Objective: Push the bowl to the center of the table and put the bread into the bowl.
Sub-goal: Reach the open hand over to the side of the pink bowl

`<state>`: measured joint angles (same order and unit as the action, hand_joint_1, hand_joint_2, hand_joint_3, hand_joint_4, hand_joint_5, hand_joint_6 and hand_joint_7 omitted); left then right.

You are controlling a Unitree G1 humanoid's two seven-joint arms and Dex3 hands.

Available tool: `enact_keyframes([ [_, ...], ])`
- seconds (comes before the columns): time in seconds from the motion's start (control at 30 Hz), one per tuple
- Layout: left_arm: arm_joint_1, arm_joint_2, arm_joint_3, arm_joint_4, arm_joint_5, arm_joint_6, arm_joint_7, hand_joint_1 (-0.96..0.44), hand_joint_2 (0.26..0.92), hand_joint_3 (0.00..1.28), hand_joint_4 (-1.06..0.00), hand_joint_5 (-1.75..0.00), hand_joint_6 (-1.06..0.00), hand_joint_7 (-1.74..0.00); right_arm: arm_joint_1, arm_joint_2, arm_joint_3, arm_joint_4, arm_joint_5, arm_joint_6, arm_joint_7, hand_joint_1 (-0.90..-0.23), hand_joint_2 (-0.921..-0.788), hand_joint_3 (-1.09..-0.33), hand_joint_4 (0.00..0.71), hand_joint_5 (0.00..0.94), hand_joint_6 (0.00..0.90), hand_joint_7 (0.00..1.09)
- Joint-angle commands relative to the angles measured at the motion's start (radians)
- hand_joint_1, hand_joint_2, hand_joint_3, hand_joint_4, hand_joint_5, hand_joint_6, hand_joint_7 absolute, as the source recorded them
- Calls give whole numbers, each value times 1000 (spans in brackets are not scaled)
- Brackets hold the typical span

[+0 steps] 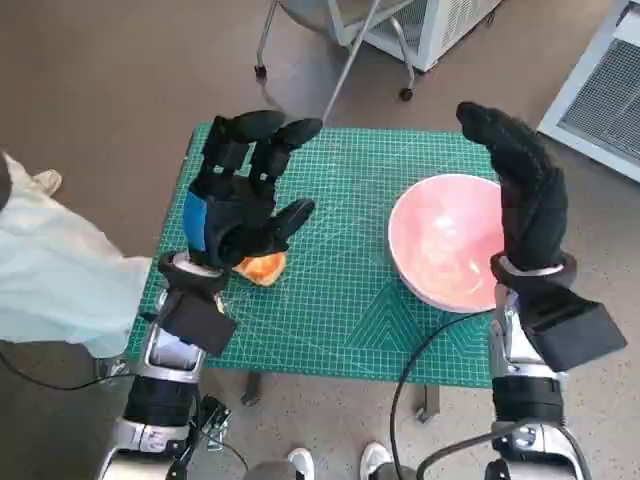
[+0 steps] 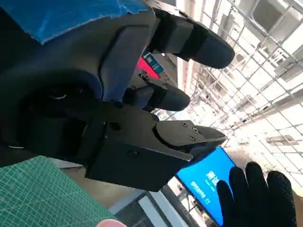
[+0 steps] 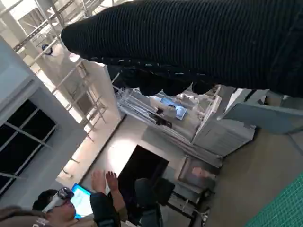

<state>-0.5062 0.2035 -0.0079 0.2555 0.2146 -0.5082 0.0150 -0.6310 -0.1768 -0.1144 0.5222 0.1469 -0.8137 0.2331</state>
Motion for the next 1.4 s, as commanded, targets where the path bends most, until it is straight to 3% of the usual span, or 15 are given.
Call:
enact_keyframes([
  [0.03,-10,-7,-2,-9,-8,0,4,39,727,454,-142,-841,-189,-985,30,6,1,0,8,14,12,-580,-921,-775,373,0,35,772],
  [0.73,-9,-14,-9,-16,-5,7,1,49,720,466,-136,-858,-186,-998,48,-5,-8,-11,23,11,27,-574,-921,-777,374,1,37,769],
  [0.93,-4,-17,-12,-24,-1,10,4,54,717,470,-136,-859,-186,-999,57,-55,-56,49,60,-31,63,-587,-921,-770,367,0,29,758],
  [1.0,0,-16,-12,-26,0,9,5,54,716,472,-136,-859,-186,-999,58,-73,-78,86,59,-57,63,-584,-921,-777,361,0,24,755],
  [1.13,8,-11,-9,-33,0,8,4,53,715,474,-137,-858,-187,-997,65,-108,-131,163,23,-106,5,-570,-921,-807,354,0,13,766],
  [1.4,20,-1,-1,-33,0,4,7,35,717,473,-140,-848,-189,-985,81,-145,-208,340,-88,-144,-206,-534,-921,-871,347,0,0,804],
])
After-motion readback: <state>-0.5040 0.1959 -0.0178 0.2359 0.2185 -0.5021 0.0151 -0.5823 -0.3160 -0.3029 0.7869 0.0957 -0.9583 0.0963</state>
